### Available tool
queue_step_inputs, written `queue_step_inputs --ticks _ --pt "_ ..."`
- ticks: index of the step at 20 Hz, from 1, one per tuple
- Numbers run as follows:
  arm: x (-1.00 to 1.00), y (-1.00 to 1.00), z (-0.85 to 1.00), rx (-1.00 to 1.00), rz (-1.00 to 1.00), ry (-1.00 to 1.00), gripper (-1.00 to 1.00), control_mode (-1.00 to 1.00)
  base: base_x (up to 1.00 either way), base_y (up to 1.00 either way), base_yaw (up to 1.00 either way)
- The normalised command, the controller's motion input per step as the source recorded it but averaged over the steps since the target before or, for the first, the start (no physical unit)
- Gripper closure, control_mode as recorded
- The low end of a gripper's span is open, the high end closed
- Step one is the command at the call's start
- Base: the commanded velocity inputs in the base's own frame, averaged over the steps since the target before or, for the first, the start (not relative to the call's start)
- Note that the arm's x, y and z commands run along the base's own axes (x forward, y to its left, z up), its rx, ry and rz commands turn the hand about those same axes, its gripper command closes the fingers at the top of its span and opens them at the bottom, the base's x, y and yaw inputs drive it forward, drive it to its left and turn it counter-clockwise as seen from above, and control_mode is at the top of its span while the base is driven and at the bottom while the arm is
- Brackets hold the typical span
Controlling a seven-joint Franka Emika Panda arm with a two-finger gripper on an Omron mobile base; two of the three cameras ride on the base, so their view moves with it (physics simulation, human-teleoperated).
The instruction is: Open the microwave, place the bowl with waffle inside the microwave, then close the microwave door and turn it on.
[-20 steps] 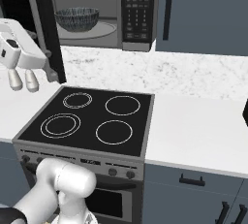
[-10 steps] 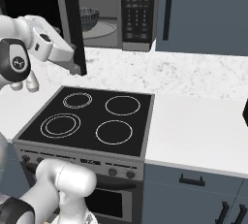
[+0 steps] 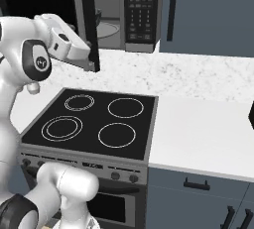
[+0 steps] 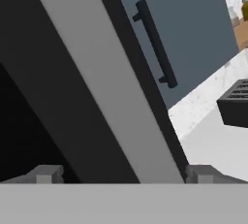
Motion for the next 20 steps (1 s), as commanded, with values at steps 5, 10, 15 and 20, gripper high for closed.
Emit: queue_step_inputs --ticks 5,10,15,20 --pt "0.64 -0.11 -0.01 0.00 0.00 -0.02 -1.00 -1.00 0.00 0.00 0.00" --pt "0.80 -0.35 0.00 0.00 0.00 0.00 -1.00 -1.00 0.00 0.00 0.00" --pt "0.60 -0.13 0.00 0.00 0.00 0.00 -1.00 -1.00 0.00 0.00 0.00" --pt "0.41 0.00 0.00 -0.04 -0.05 0.01 -1.00 -1.00 0.00 0.00 0.00"
